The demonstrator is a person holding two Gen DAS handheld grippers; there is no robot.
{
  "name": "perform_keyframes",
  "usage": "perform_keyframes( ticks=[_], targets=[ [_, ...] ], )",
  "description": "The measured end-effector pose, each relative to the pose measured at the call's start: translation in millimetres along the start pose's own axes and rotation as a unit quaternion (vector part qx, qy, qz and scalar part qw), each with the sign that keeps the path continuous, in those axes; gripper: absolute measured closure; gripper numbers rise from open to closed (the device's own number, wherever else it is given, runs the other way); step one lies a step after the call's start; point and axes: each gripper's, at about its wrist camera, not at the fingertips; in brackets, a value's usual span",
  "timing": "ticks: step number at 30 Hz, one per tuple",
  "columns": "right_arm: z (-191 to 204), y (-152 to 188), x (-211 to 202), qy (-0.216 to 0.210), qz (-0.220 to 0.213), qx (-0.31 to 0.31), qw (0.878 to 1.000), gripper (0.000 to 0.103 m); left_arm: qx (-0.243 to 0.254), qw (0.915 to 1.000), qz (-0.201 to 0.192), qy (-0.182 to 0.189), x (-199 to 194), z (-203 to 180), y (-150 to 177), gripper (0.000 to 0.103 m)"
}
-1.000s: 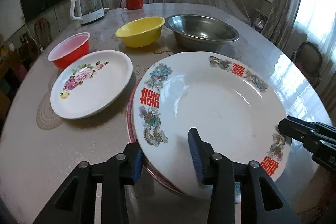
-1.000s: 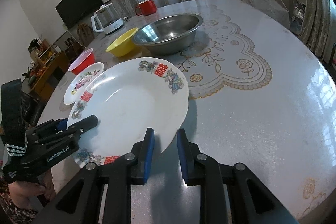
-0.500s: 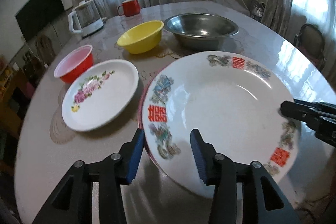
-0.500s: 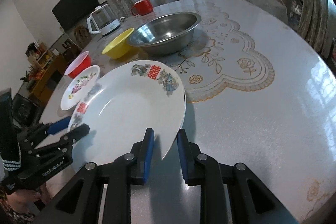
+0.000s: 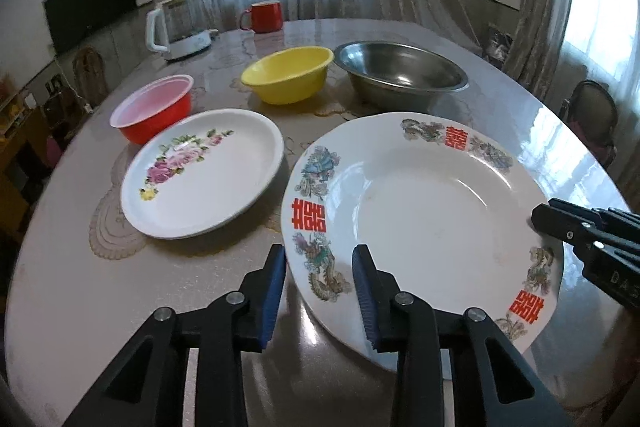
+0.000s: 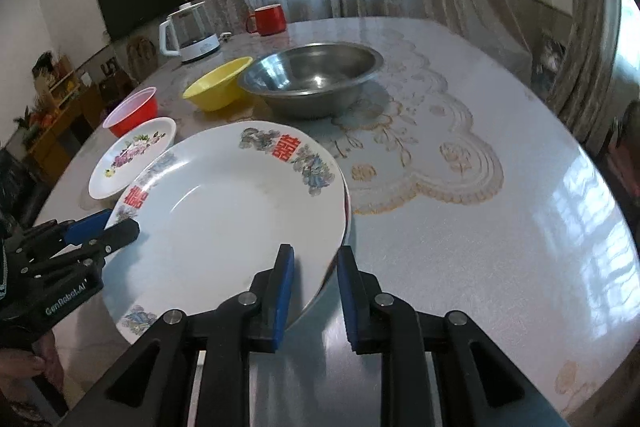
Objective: Organize plates and bowls
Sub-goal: 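Lower the red-printed plate onto the pink-rimmed plate and open the left gripper, then grasp the rim of the white rose-print plate with the left gripper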
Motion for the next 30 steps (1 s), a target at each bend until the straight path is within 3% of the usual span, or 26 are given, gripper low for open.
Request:
perform_keyframes(
  ticks=[3, 8, 12, 14, 22, 30],
  targets=[
    [-0.8, -5.6, 4.7, -0.002, 0.005, 0.001, 1.0, 0.083, -0.035, 0.9988, 0.008, 0.034, -1.6, 13.0, 1.5, 0.067],
    [-8.1, -4.9, -3.8, -0.028, -0.004, 0.038, 0.999, 0.077, -0.108, 0.993, -0.021, 0.043, -22.5, 49.7, 12.7, 0.027],
    [-6.3, -4.5, -13.6, -0.032, -0.019, 0.044, 0.998, 0.075, -0.161, 0.9851, -0.043, 0.042, -34.5, 80.7, 20.4, 0.023],
    [-1.1, -6.4, -16.1, -0.042, -0.021, 0.042, 0.998, 0.075, -0.176, 0.9832, -0.04, 0.026, -34.7, 91.4, 23.0, 0.012],
    [34.6, -17.1, -12.3, -0.081, -0.021, -0.01, 0.996, 0.07, -0.21, 0.9773, -0.021, -0.015, -26.4, 126.2, 37.1, 0.011],
    [67.9, -37.6, 7.1, -0.12, -0.01, -0.042, 0.992, 0.069, -0.245, 0.9691, -0.024, -0.023, -13.2, 152.5, 31.0, 0.011]
  ],
)
Point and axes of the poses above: each gripper's, at about its wrist camera, not at the fingertips, and x roughly the way its jaws point, z to its left, y to its underside, and after that the axes turned 6 degrees about -y, right-handed
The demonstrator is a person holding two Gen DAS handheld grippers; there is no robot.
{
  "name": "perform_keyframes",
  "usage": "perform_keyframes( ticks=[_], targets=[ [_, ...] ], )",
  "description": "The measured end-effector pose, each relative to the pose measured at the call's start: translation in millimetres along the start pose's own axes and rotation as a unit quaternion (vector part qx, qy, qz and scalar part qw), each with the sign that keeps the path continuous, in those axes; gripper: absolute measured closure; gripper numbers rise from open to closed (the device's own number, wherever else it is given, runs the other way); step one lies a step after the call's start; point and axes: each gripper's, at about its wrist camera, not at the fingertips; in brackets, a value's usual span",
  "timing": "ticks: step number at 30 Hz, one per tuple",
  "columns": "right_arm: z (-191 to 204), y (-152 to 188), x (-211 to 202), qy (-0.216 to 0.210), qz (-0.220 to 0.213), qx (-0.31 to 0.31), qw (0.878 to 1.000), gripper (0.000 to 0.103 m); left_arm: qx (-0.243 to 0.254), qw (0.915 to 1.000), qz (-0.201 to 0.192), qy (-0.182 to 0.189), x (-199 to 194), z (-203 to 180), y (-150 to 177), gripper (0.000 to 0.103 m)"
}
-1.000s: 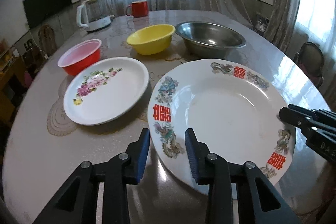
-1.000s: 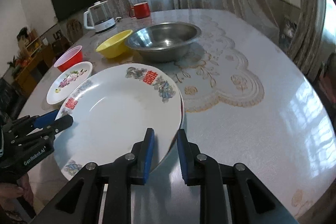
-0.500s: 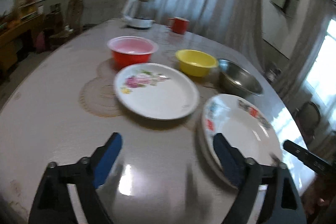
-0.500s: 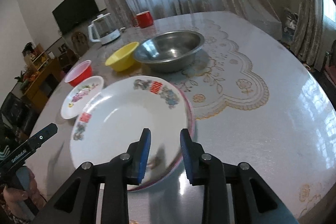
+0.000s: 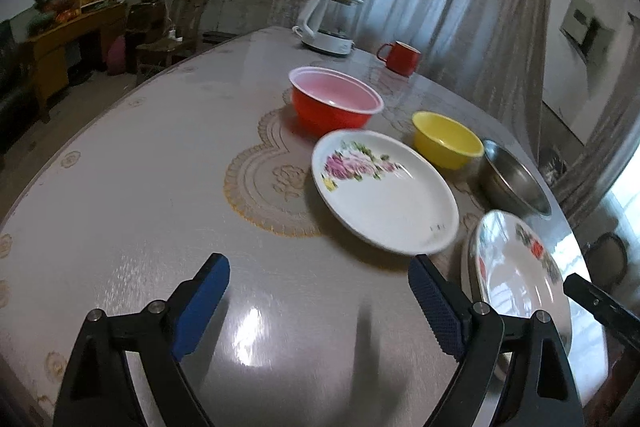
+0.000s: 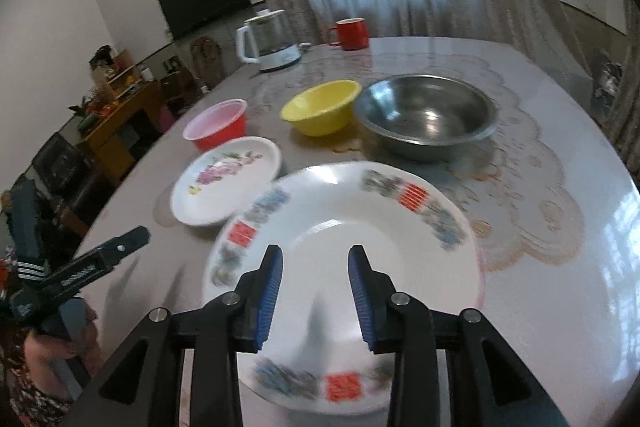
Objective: Organize plates and bowls
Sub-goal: 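Grasp the rim of the white rose-print plate with the left gripper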
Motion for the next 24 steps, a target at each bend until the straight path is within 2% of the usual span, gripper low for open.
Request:
perform_keyframes(
  ticks=[6, 12, 19, 24],
  targets=[
    [21.9, -24.5, 23.7, -0.029, 0.004, -0.026, 0.999, 0.069, -0.011, 0.9999, 0.009, -0.005, 21.7, -0.9, -12.4, 0.012],
    [28.9, -54.6, 60.2, -0.078, 0.033, -0.023, 0.996, 0.069, -0.01, 0.9997, 0.022, -0.004, 34.9, -2.8, -16.1, 0.012],
    [29.3, -78.9, 103.7, -0.048, 0.089, -0.031, 0.994, 0.069, -0.009, 0.9997, 0.022, -0.004, 46.1, -3.5, -25.9, 0.015],
    [30.6, -90.3, 125.1, -0.038, 0.109, -0.04, 0.993, 0.069, -0.006, 0.9997, 0.021, 0.004, 52.8, -5.0, -29.4, 0.016]
  ],
)
Point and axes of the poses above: each gripper's, at about its wrist camera, not at the fingertips, and x roughly the way its jaws point, z to its left, y to its underside, and after that the axes turned 6 degrees about -y, right-handed
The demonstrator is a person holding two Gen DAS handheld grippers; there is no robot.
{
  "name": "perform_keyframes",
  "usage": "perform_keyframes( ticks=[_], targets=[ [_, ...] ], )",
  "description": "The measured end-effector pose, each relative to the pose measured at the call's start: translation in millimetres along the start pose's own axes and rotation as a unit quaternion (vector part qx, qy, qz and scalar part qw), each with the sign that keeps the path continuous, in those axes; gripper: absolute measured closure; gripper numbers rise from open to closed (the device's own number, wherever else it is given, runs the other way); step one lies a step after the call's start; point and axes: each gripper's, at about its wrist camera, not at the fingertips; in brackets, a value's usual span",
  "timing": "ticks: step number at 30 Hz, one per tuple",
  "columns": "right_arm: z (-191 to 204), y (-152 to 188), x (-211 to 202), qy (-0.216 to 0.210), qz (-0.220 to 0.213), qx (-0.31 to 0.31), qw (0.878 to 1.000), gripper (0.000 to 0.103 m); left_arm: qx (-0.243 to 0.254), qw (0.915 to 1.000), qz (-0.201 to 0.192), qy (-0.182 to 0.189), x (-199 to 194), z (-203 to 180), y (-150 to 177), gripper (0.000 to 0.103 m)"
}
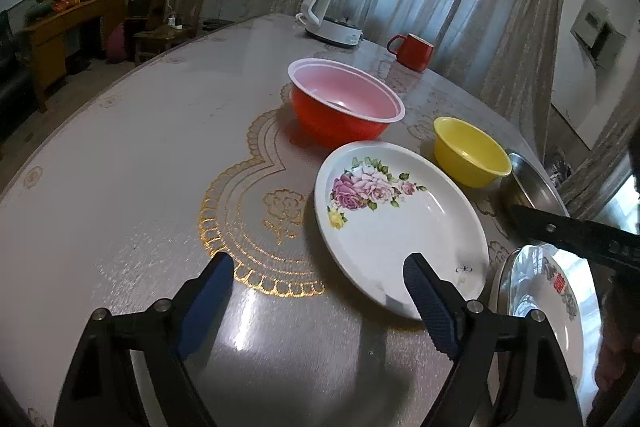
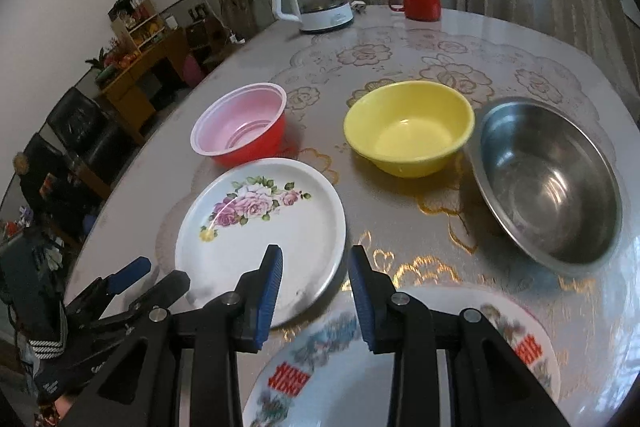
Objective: Organize plates and bowls
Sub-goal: 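Grasp the rim of the white rose-print plate with the left gripper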
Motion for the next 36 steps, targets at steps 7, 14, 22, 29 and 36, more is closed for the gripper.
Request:
perform_keyframes(
  ticks=[7, 14, 22, 29, 36],
  targets=[
    [-11.9, -15.5, 26.5, 0.01, 0.033, 0.015, 0.999, 0.069, -0.001, 0.9991, -0.009, 0.042, 6.5, -0.2, -3.5, 0.016],
    [-20.5, -21.2, 44.4, 0.002, 0.056, 0.019, 0.998, 0.07, -0.005, 0.9983, -0.001, 0.057, 16.9, 3.0, -5.2, 0.021],
    [-21.1, -23.6, 68.2, 0.001, 0.086, 0.02, 0.996, 0.079, -0.005, 0.9978, 0.001, 0.066, 17.3, 3.7, -4.9, 0.021],
    [-10.5, -18.0, 73.8, -0.021, 0.086, 0.03, 0.996, 0.082, -0.013, 0.997, 0.001, 0.077, 16.4, 7.0, -4.7, 0.021],
    [5.6, -14.2, 76.6, -0.008, 0.085, 0.001, 0.996, 0.083, -0.017, 0.9977, 0.003, 0.065, 17.0, 14.3, -7.2, 0.048]
  ],
)
Point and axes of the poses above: each gripper's, at about its wrist camera, not at the fingertips, and x roughly the way its jaws point, z to its left, y to its underside, and after that the axes turned 6 degrees about -y, right-handed
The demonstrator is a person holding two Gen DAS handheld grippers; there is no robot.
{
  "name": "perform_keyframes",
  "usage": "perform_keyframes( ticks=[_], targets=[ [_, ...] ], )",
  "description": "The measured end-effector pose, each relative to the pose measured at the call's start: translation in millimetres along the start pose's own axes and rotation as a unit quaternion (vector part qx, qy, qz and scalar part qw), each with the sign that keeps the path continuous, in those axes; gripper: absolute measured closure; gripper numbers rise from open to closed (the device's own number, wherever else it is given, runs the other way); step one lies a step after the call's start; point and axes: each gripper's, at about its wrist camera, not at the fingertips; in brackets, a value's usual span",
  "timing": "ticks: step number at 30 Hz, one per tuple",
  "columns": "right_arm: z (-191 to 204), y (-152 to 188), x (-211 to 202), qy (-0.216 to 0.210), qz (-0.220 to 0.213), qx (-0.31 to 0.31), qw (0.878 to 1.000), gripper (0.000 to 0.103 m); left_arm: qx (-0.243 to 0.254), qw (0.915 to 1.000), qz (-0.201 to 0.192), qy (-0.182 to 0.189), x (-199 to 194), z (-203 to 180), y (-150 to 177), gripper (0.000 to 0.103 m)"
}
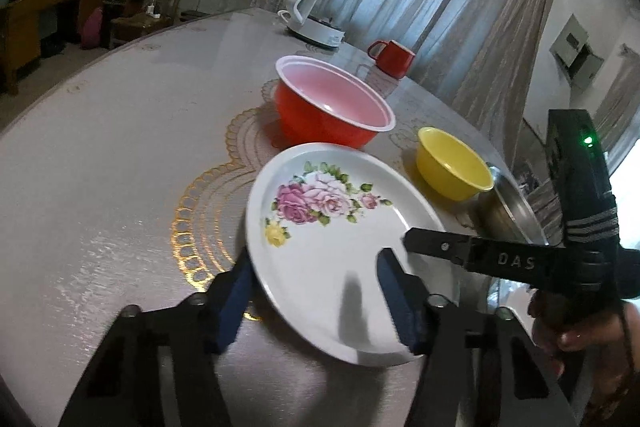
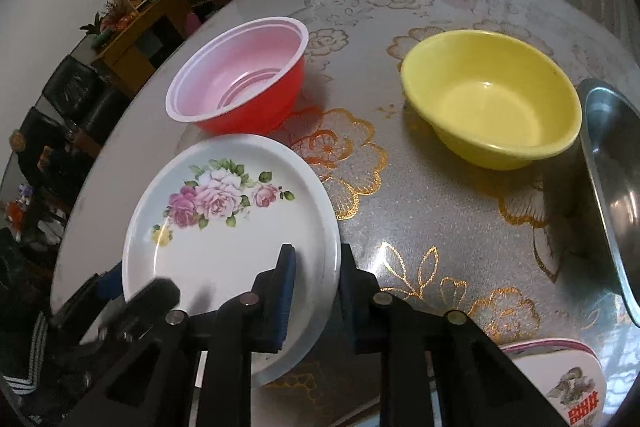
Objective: Organize plates and bowls
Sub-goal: 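Grasp the rim of the white rose-print plate with the left gripper, then lift the rose-print plate with the left gripper toward the plate stack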
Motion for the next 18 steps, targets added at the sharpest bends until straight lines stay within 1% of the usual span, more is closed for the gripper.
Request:
perform_keyframes(
  ticks=[2, 3, 5, 7, 9, 12, 14, 18],
  targets=[
    [-0.4, -0.7, 0.0, 0.0, 0.0, 0.003, 1.0, 0.083, 0.011, 0.9998, 0.003, -0.019, 0.2, -0.2, -0.6, 0.061],
    [-1.2, -1.3, -0.2, -0.001, -0.001, 0.005, 1.0, 0.083, 0.016, 0.9994, 0.004, -0.029, 0.3, -0.1, -0.3, 0.064],
    [-3.1, 1.1, -1.5, -0.007, -0.005, 0.01, 1.0, 0.083, 0.012, 0.9994, 0.004, -0.031, -0.3, 2.4, 0.2, 0.069],
    [-1.0, 5.7, -2.0, -0.009, -0.011, 0.014, 1.0, 0.086, 0.005, 0.9996, 0.004, -0.026, -0.6, 6.3, 0.3, 0.071],
    [-3.3, 9.6, -5.0, -0.013, -0.023, 0.029, 0.999, 0.088, 0.002, 0.9998, 0.004, -0.021, -1.0, 8.8, 1.1, 0.071],
    [1.3, 13.7, -9.4, -0.001, -0.033, 0.015, 0.999, 0.088, -0.004, 0.9997, 0.002, -0.024, -3.0, 11.4, 2.0, 0.071],
    [5.7, 19.0, -13.5, 0.001, -0.041, 0.005, 0.999, 0.088, -0.01, 0.9997, 0.001, -0.021, -3.9, 13.5, 2.4, 0.071],
    [4.9, 26.5, -26.1, -0.019, -0.059, 0.018, 0.998, 0.09, -0.018, 0.9997, 0.0, -0.016, -6.1, 16.2, 3.8, 0.071]
  ],
)
Point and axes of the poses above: each gripper's, at about its wrist camera, not at the fingertips, and x roughly the way its jaws point, z to its left, y to its underside, and after that the axes turned 6 degrees about -y, right-handed
